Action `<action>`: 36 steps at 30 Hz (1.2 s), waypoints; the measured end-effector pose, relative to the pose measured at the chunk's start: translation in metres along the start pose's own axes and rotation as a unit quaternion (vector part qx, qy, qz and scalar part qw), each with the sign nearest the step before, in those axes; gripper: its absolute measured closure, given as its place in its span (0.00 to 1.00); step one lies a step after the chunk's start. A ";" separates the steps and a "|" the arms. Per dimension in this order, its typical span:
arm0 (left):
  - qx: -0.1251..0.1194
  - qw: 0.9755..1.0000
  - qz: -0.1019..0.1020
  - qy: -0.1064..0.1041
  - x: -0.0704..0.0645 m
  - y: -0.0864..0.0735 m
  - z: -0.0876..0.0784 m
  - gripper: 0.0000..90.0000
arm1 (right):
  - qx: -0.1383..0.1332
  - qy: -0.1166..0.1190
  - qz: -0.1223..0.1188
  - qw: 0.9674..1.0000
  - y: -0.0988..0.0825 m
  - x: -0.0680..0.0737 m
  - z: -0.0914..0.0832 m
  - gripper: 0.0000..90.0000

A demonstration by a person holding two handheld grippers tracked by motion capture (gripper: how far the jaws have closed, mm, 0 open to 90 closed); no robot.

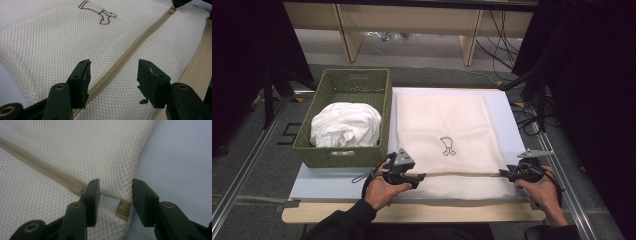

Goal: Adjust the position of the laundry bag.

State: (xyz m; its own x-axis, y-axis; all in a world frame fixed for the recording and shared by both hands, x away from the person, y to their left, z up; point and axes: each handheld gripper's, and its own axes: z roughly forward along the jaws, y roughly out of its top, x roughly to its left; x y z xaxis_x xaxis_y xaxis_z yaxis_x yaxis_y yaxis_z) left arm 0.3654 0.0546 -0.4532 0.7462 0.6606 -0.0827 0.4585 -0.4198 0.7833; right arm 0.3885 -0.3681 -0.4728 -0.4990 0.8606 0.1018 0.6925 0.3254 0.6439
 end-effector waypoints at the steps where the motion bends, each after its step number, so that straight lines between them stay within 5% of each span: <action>1: -0.002 1.000 -0.006 -0.001 -0.001 0.000 0.001 0.48 | 0.006 0.001 0.007 1.000 0.000 0.001 -0.001 0.65; 3: -0.008 1.000 -0.002 -0.006 -0.003 0.000 0.001 0.47 | -0.016 -0.001 -0.006 1.000 -0.003 -0.001 0.003 0.64; 6: -0.008 1.000 -0.001 -0.002 -0.004 0.001 0.001 0.44 | 0.002 0.001 0.017 1.000 -0.004 0.003 -0.001 0.63; 9: -0.010 1.000 -0.002 -0.006 -0.004 0.002 0.001 0.42 | -0.012 0.005 0.006 1.000 -0.006 0.002 0.001 0.62; 14: -0.013 1.000 -0.004 -0.006 -0.005 0.002 0.001 0.41 | 0.009 0.007 0.018 1.000 -0.006 0.003 -0.002 0.61; 15: -0.015 1.000 -0.005 -0.007 -0.006 0.002 0.001 0.41 | -0.014 0.004 0.002 1.000 -0.008 0.001 0.002 0.60; 17: -0.014 1.000 -0.001 -0.010 -0.007 0.002 0.001 0.41 | 0.000 0.002 0.025 1.000 -0.007 0.006 0.000 0.59; 21: -0.020 1.000 -0.005 -0.019 -0.009 0.004 0.002 0.41 | 0.015 -0.008 -0.001 1.000 -0.006 0.006 -0.002 0.58; 22: -0.021 1.000 -0.001 -0.019 -0.010 0.004 0.001 0.41 | 0.021 0.014 -0.004 1.000 -0.006 0.005 -0.002 0.58; 23: -0.022 1.000 0.000 -0.020 -0.010 0.004 0.001 0.40 | 0.018 0.007 -0.015 1.000 -0.006 0.004 -0.002 0.57; 25: -0.024 1.000 0.000 -0.019 -0.011 0.005 0.001 0.39 | 0.030 0.012 -0.001 0.999 -0.006 0.007 -0.004 0.57; 26: -0.024 1.000 0.001 -0.020 -0.011 0.005 0.001 0.39 | -0.004 0.030 -0.011 0.999 -0.008 0.004 0.001 0.57; 33: -0.029 0.999 0.001 -0.021 -0.010 0.005 0.002 0.38 | -0.002 0.029 0.001 1.000 -0.008 0.006 0.001 0.57; 34: -0.030 0.999 0.000 -0.021 -0.010 0.005 0.001 0.38 | 0.031 0.011 -0.005 0.999 -0.006 0.007 -0.003 0.58; 36: -0.034 0.999 -0.005 -0.021 -0.011 0.005 0.001 0.38 | 0.029 0.014 -0.005 0.999 -0.007 0.008 -0.003 0.58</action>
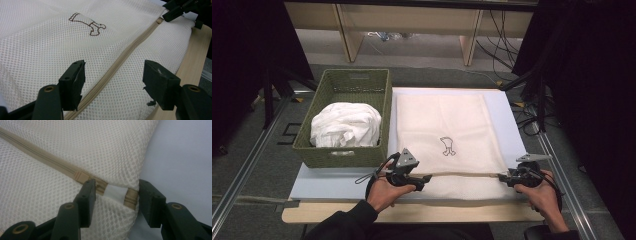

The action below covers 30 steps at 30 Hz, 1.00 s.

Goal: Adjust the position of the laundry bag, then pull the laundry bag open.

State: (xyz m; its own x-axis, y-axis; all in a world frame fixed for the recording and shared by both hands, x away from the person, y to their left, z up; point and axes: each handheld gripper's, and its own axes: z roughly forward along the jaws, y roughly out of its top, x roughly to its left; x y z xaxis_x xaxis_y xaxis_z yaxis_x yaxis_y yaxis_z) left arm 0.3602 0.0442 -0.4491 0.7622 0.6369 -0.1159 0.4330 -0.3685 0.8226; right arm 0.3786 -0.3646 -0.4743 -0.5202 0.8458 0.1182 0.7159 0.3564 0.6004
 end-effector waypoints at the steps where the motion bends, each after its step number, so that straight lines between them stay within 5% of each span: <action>1: 0.003 1.000 0.005 0.000 0.001 0.000 -0.001 0.38 | -0.010 -0.001 -0.012 1.000 0.000 -0.001 0.001 0.59; 7: -0.006 1.000 0.006 -0.002 0.000 0.000 0.000 0.37 | -0.012 0.000 -0.022 1.000 0.000 -0.001 0.002 0.67; 9: -0.010 1.000 0.005 -0.001 -0.001 0.000 0.000 0.37 | -0.038 0.017 -0.026 0.999 -0.002 -0.001 0.006 0.73; 10: -0.010 1.000 0.008 0.000 -0.001 0.001 0.000 0.37 | -0.018 0.001 -0.031 0.999 -0.001 0.001 0.003 0.75; 12: -0.010 1.000 0.010 0.001 -0.001 0.001 0.000 0.37 | -0.031 -0.007 -0.017 0.999 -0.002 0.005 0.004 0.82; 13: -0.012 1.000 0.002 0.000 -0.003 0.001 0.000 0.37 | -0.032 -0.004 -0.014 0.999 -0.002 0.005 0.004 0.85; 14: -0.006 1.000 0.015 0.000 -0.001 0.001 -0.001 0.37 | -0.015 0.004 0.003 1.000 -0.001 0.007 0.001 0.89; 15: -0.006 1.000 0.015 -0.003 -0.001 0.001 0.000 0.37 | -0.009 0.021 -0.012 1.000 0.000 0.004 0.000 0.90; 16: -0.004 1.000 0.015 -0.009 -0.001 0.002 0.000 0.37 | -0.018 0.019 -0.030 0.999 0.000 0.002 0.001 0.91; 17: -0.004 1.000 0.013 -0.009 -0.001 0.002 0.000 0.37 | -0.044 0.034 -0.023 0.998 -0.001 0.002 0.004 0.91; 20: -0.013 1.000 0.008 -0.005 -0.003 0.002 0.002 0.37 | -0.046 0.034 -0.026 0.998 0.000 0.004 0.002 0.92; 21: -0.009 1.000 0.009 -0.007 -0.004 0.002 0.002 0.37 | -0.017 0.024 -0.027 0.999 0.002 0.005 -0.003 0.92; 25: -0.007 1.000 0.006 -0.018 -0.006 0.003 0.004 0.37 | -0.053 -0.004 -0.031 0.998 0.003 0.010 -0.006 0.92; 30: -0.012 0.999 0.007 -0.032 -0.012 0.007 0.012 0.38 | -0.073 0.005 -0.038 0.997 0.009 0.011 -0.015 0.93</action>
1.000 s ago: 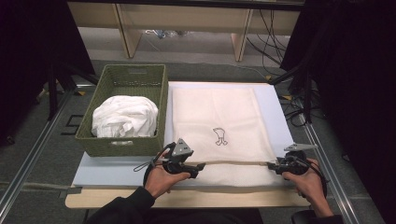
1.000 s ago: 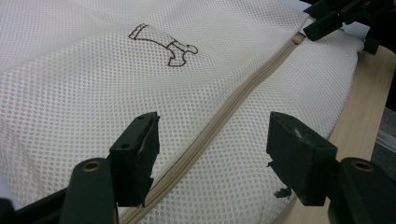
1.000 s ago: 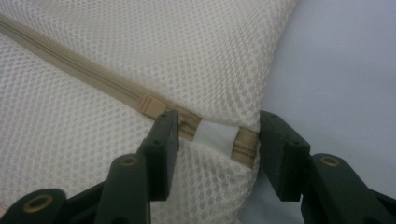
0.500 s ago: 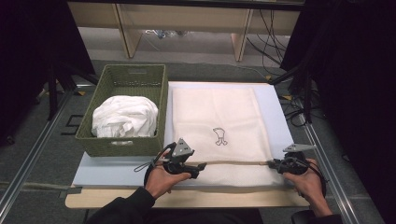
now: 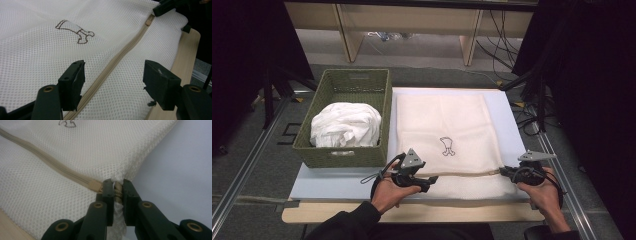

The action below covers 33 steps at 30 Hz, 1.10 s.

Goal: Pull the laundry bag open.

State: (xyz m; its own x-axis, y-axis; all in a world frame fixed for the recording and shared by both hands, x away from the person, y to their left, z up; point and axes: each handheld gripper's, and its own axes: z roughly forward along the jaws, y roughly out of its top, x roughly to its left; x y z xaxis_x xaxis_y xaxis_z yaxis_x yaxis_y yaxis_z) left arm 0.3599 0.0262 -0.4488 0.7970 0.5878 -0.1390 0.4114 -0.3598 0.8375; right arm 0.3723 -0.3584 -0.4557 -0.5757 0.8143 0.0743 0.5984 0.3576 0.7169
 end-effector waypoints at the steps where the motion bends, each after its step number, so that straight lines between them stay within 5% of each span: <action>1: 0.002 1.000 0.003 -0.004 -0.001 0.001 0.002 0.38 | -0.003 -0.003 0.010 1.000 0.001 0.002 -0.002 0.93; 6: 0.002 1.000 0.014 -0.018 -0.010 0.008 0.019 0.43 | -0.024 -0.001 -0.007 1.000 0.011 0.003 -0.011 0.93; 10: 0.006 0.999 0.016 -0.034 -0.013 0.013 0.030 0.47 | -0.046 0.030 -0.006 0.998 0.019 0.005 -0.015 0.93; 14: -0.001 0.998 0.024 -0.061 -0.019 0.018 0.047 0.54 | -0.061 0.020 -0.018 0.998 0.025 0.006 -0.018 0.93; 20: -0.034 0.996 0.034 -0.080 -0.021 0.023 0.062 0.64 | -0.074 0.035 -0.033 0.996 0.037 0.010 -0.018 0.93; 24: -0.048 0.995 0.048 -0.073 -0.022 0.026 0.071 0.66 | -0.083 0.057 -0.026 0.995 0.046 0.016 -0.017 0.93; 33: -0.067 0.994 0.056 -0.064 -0.023 0.031 0.085 0.70 | -0.095 0.092 -0.054 0.990 0.063 0.028 -0.011 0.93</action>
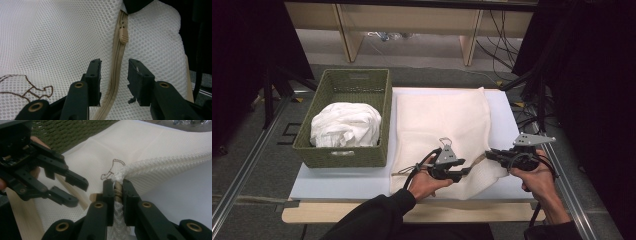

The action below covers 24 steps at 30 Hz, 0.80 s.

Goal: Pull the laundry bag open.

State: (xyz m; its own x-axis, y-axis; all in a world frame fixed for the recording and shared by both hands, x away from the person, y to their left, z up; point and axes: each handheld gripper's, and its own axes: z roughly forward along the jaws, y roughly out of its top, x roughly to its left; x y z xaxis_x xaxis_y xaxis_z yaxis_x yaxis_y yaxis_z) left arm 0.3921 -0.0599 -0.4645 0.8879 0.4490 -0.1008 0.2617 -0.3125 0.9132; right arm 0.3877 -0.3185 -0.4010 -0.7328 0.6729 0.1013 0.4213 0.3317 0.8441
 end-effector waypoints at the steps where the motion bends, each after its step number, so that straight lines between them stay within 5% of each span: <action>1: -0.003 1.000 -0.001 -0.001 0.000 0.000 0.001 0.70 | 0.001 0.003 0.000 1.000 0.001 0.001 0.001 0.93; 11: -0.017 1.000 0.006 0.010 0.003 0.003 0.003 0.71 | 0.010 0.013 -0.011 1.000 0.008 0.009 0.008 0.93; 24: -0.010 1.000 0.019 -0.010 0.000 0.008 0.003 0.78 | 0.023 0.004 -0.034 0.999 0.013 0.017 0.014 0.93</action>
State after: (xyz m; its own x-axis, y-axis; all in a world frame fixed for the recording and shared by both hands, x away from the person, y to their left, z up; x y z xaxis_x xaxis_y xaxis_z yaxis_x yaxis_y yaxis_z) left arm 0.3953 -0.0645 -0.4579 0.9046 0.4198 -0.0740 0.2206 -0.3125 0.9239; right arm 0.3885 -0.2936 -0.3954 -0.7652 0.6420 0.0493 0.3938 0.4061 0.8246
